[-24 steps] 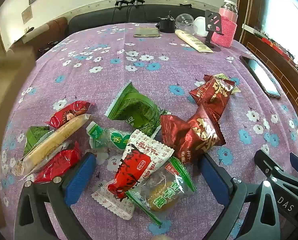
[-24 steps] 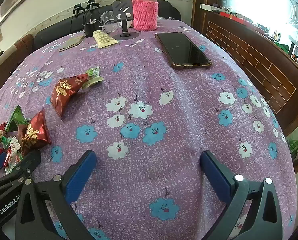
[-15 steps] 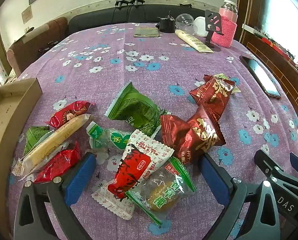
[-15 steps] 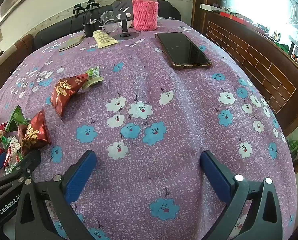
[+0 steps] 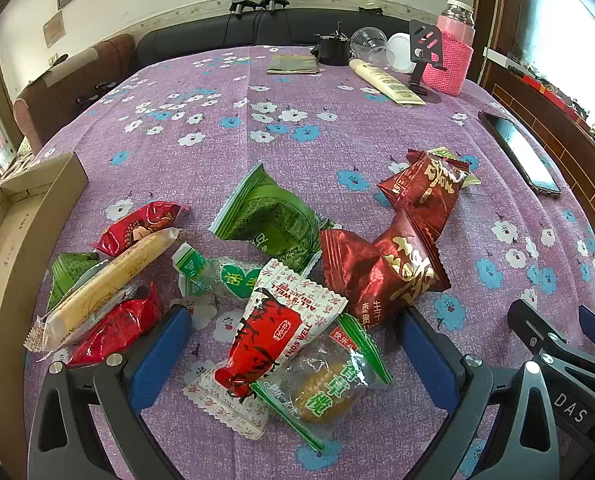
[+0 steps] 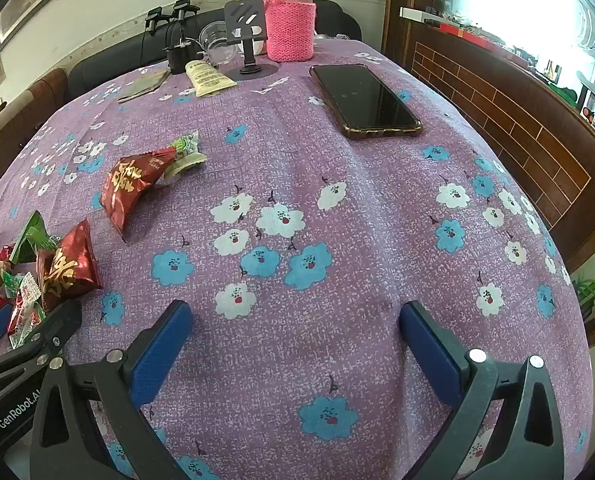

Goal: Organize snacks

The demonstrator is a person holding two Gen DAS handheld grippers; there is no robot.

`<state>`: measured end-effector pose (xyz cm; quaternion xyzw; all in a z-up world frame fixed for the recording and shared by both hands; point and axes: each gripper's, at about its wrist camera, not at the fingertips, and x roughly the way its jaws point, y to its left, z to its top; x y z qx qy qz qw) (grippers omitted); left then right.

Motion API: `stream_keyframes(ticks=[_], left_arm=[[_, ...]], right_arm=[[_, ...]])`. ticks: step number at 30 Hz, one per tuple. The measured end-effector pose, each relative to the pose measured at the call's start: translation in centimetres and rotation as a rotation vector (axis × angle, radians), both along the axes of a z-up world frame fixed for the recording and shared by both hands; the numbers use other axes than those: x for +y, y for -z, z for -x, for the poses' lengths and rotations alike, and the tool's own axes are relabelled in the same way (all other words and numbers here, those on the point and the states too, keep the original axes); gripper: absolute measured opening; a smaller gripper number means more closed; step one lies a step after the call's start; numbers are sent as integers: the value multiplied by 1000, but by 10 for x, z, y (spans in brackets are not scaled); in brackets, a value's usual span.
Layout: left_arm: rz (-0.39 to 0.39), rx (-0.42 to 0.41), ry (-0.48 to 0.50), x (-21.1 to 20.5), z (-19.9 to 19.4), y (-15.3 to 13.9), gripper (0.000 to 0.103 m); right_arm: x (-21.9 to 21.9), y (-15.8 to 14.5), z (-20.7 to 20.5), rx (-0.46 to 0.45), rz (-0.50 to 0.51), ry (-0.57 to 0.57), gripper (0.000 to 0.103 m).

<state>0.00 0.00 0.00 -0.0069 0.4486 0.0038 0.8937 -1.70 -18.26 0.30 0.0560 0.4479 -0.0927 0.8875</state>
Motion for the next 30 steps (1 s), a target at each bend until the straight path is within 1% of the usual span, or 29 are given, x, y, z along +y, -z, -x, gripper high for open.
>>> stream_keyframes(ticks=[21,26,30], left_arm=[[1,1,0,0,0,0,103],[-2,29,43,0,3,-1,102],[-5,50,91,-2,15,-2,102]], right_arm=[[0,0,0,1,0,0,103],[0,-1,0,1,0,0,103],[1,0,0,16,-5,-20,103]])
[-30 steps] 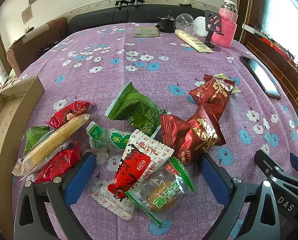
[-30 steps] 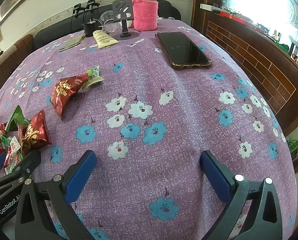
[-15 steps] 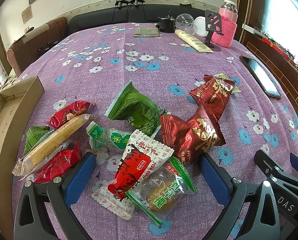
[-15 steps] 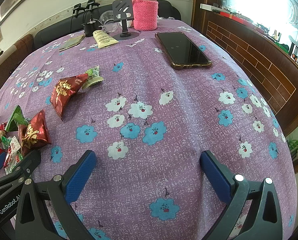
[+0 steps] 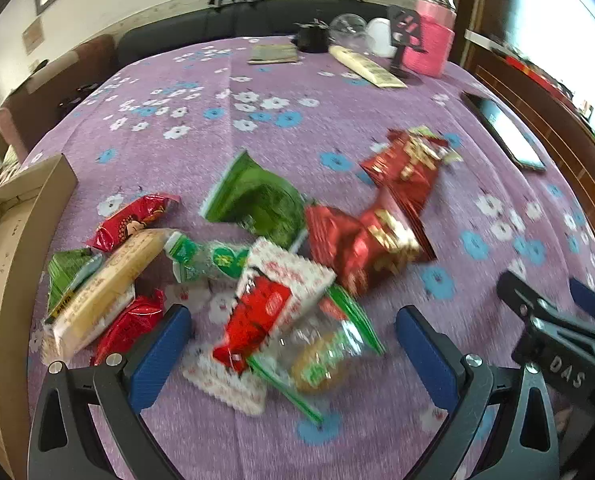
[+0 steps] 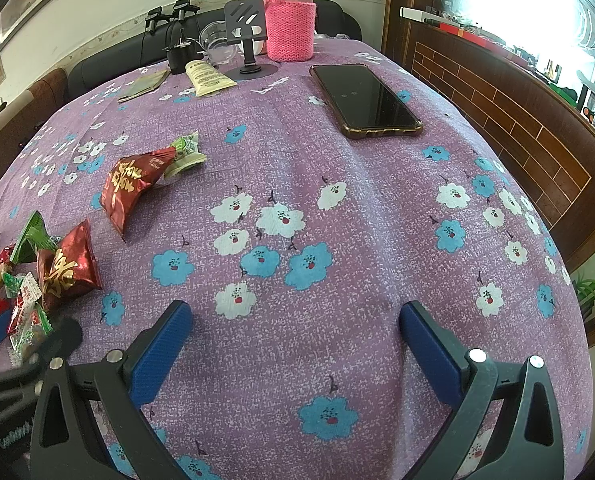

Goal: Organize snacks

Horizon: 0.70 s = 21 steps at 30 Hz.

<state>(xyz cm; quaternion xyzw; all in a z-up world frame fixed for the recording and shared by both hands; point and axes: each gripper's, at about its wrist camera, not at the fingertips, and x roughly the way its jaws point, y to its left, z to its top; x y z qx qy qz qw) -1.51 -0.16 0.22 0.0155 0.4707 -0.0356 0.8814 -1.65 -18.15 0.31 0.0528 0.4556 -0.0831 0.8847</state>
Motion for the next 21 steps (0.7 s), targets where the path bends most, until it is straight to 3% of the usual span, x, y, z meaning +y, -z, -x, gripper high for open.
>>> stream_keyframes(ticks=[5,7,10,15,18,21], left_arm=[[2,19,108,-6,18,-1,101],[19,9,152,-7,31,-7,79],[144,-7,225,3,53,-23,56],[192,-206,219,45,93,-72,56],[160,-311,127,91,102,-96,58],[151,-334,18,139,104,-101,67]], right_arm=[[2,-4,4,66,-10,-5,103],[2,-2,7,66,-8,-29,103],[6,0,14,61,-8,-45,103],[3,-2,26,74,-10,-75,103],[2,-3,31,69,-13,-93,103],[1,-6,34,84,-30,-88,102]])
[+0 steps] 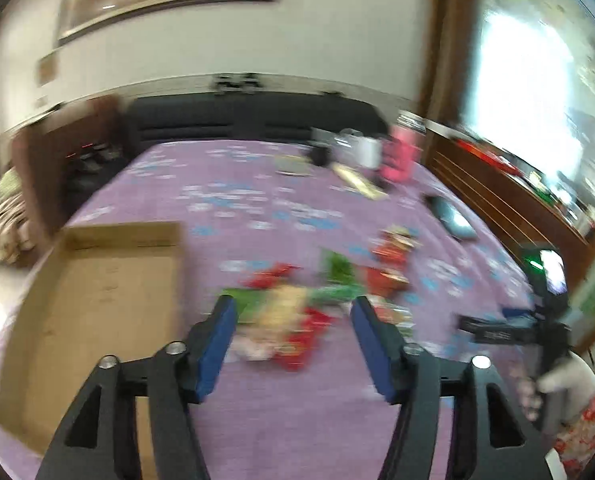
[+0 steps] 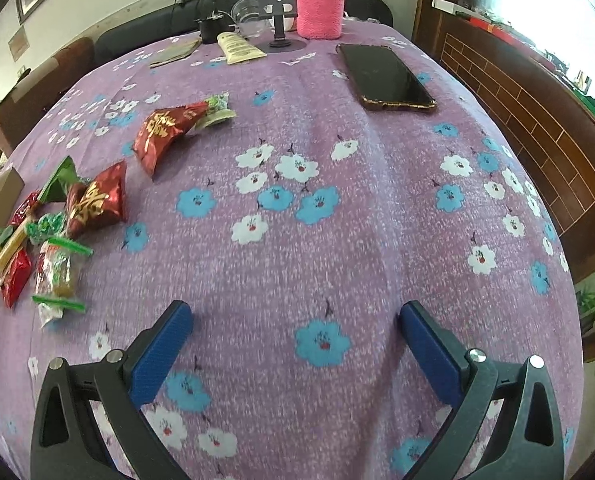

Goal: Organize snacks
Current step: 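Grasp the green-printed clear snack packet with the right gripper while the left gripper grasps a red candy packet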

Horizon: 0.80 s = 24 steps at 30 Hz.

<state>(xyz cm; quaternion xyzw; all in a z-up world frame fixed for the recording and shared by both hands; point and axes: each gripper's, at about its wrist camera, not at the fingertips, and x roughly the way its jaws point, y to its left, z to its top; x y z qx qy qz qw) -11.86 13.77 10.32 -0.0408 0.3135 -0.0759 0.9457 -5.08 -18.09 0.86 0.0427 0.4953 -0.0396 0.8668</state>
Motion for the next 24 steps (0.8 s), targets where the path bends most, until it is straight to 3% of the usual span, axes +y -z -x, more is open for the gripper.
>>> stream_keyframes(ticks=[2,5,8,10,12,15,17,18,19,24], left_arm=[[28,6,-51,29,2,3,67],[50,30,-77,47,2,13,67],[60,62,-43,44,-2,24,65],[39,82,-5,32,-3,29,56],[11,95,33,18,-4,35,56],[-11,111,72,4,-6,39,56],[-15,129,101,-2,-11,43,56],[-18,136,114,-5,-13,45,56],[-22,145,127,-9,-16,47,56],[-53,197,157,-23,-38,60,55]], right_arm=[[5,-11,7,-40,-54,-27,95],[27,-30,9,-107,-100,-113,93],[62,-40,4,-143,-142,-234,91],[84,-40,-1,-146,-129,-287,91],[106,-36,-6,-141,-106,-329,89],[134,-21,-16,-102,-68,-371,76],[140,-11,-21,-66,-66,-375,52],[140,-9,-19,-58,-69,-373,50],[141,-10,-18,-79,-57,-374,41],[128,-10,-20,-86,-112,-352,29]])
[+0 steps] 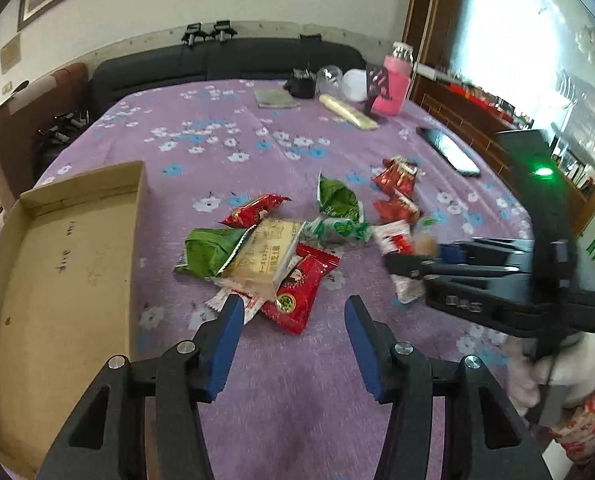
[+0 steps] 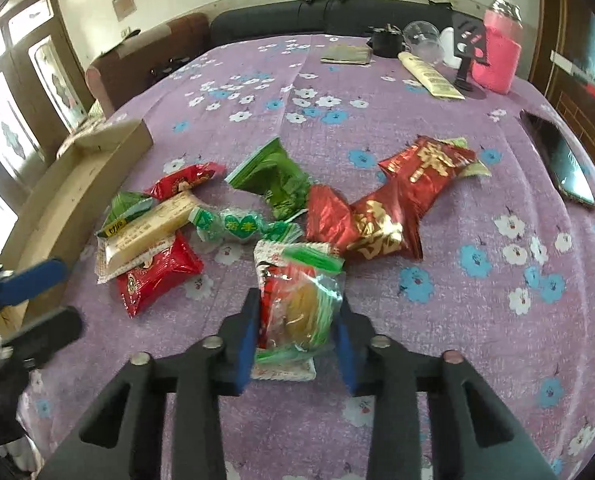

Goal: Organize snacks
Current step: 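Grasp the green-printed clear snack packet with the right gripper while the left gripper grasps a red candy packet, then carry both packets over the cardboard box and open both grippers to drop them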

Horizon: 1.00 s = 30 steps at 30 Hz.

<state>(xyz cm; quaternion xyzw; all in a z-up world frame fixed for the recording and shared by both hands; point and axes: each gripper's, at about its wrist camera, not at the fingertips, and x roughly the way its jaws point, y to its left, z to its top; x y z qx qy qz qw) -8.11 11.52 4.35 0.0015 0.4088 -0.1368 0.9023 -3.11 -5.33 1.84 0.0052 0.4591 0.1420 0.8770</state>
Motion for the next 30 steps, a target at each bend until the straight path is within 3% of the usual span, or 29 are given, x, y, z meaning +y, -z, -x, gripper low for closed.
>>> stream_keyframes(ticks=[7,10,13,17,21,25,26,28,30], left_arm=[[-63,69,39,-23,-30,22,55],[-7,146,135,-37,-29,32,51],[-11,131,173,-44,-18,26,47],[-12,101,140,-36,-16,17,47],[-4,138,109,-41,-27,25,47],[-86,119,75,-63,-39,31,47],[-106,104,71,-67,-39,32,43],[-97,100,72,-65,-40,31,18],[-55,112,69,-57,-39,30,17]], right_arm=[[-25,1,-4,-23,-87,56,29],[-28,-1,-3,-32,-114,53,29],[-32,-3,-1,-38,-136,53,29],[-37,0,-5,-6,-178,55,29],[-39,0,-5,1,-190,56,29],[-39,0,-5,-4,-185,63,29],[-40,0,-5,-6,-184,65,29],[-40,0,-4,-12,-180,68,29],[-39,-1,-3,-20,-180,63,28]])
